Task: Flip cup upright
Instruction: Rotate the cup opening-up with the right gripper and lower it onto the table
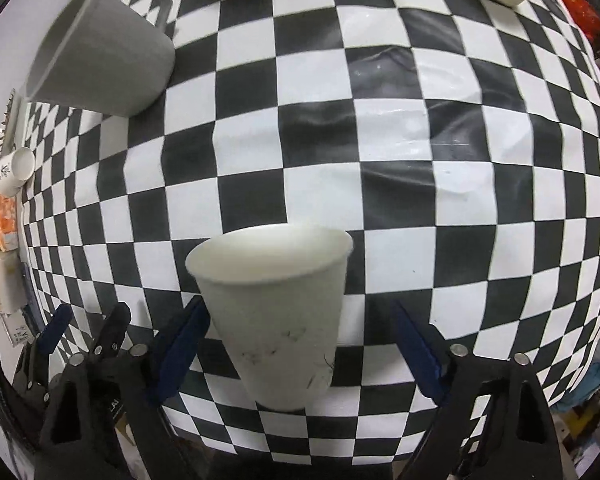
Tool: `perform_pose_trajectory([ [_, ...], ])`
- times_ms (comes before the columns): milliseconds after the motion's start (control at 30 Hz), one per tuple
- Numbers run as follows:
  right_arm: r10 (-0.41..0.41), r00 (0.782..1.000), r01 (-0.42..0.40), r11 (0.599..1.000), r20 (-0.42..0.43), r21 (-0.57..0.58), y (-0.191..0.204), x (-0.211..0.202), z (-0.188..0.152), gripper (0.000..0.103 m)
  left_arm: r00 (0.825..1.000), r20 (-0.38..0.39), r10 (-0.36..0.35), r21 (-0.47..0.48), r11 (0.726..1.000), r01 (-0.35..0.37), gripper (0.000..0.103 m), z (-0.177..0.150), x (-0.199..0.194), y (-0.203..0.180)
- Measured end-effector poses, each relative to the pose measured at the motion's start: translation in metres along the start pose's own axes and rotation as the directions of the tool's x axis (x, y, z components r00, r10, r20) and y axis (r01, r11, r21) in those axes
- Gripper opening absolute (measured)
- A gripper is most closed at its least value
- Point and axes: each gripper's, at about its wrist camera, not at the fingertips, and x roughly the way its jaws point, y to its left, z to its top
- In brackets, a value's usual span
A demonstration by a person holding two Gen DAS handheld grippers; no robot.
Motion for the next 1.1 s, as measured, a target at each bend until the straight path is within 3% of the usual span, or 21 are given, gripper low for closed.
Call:
perform_pose_trajectory([
  [133, 0.003, 1.000, -0.003, 1.000, -0.015, -0.001, 0.002, 0.002, 0.004, 0.073, 1.000, 0.001, -0.001, 0.010, 1.000, 0.001, 0.094, 0.001, 0.000, -0.003],
  [267, 0.007, 1.000, -0.007, 1.000, -0.001, -0.004, 0.005, -0.003, 0.006, 0.070, 1.000, -0.002, -0.009, 0.010, 1.000, 0.009, 0.094, 0.004, -0.001, -0.005],
  [433, -0.016, 0.988, 0.019, 1.000, 0.155, -0.016, 0.008, -0.034, 0.002, 0.069, 1.000, 0.003, -0.021, 0.002, 1.000, 0.021, 0.094, 0.010, -0.003, -0.002],
  [533, -0.047, 0.941, 0.058, 0.998, 0.334, -0.024, 0.016, -0.059, -0.005, 0.069, 1.000, 0.000, -0.018, -0.009, 1.000, 0.018, 0.094, 0.018, -0.001, 0.002],
  [633, -0.089, 0.863, 0.119, 0.993, 0.497, -0.029, 0.023, -0.075, -0.014, 0.069, 1.000, -0.008, -0.011, -0.020, 1.000, 0.011, 0.094, 0.028, 0.005, 0.006],
  [733, -0.124, 0.802, 0.172, 0.985, 0.584, -0.027, 0.016, -0.076, -0.028, 0.069, 1.000, -0.012, -0.006, -0.025, 1.000, 0.005, 0.094, 0.031, 0.008, 0.008],
  [900, -0.141, 0.749, 0.207, 0.978, 0.648, -0.027, 0.026, -0.057, -0.050, 0.069, 1.000, -0.014, -0.004, -0.024, 1.000, 0.004, 0.094, 0.026, 0.011, 0.018],
  [1000, -0.144, 0.740, 0.217, 0.976, 0.658, -0.030, 0.024, -0.043, -0.065, 0.069, 1.000, -0.012, -0.007, -0.019, 1.000, 0.007, 0.094, 0.020, 0.009, 0.021],
  [1100, -0.146, 0.746, 0.221, 0.975, 0.649, -0.034, 0.027, -0.035, -0.065, 0.069, 1.000, -0.010, -0.011, -0.013, 1.000, 0.011, 0.094, 0.014, 0.007, 0.025],
])
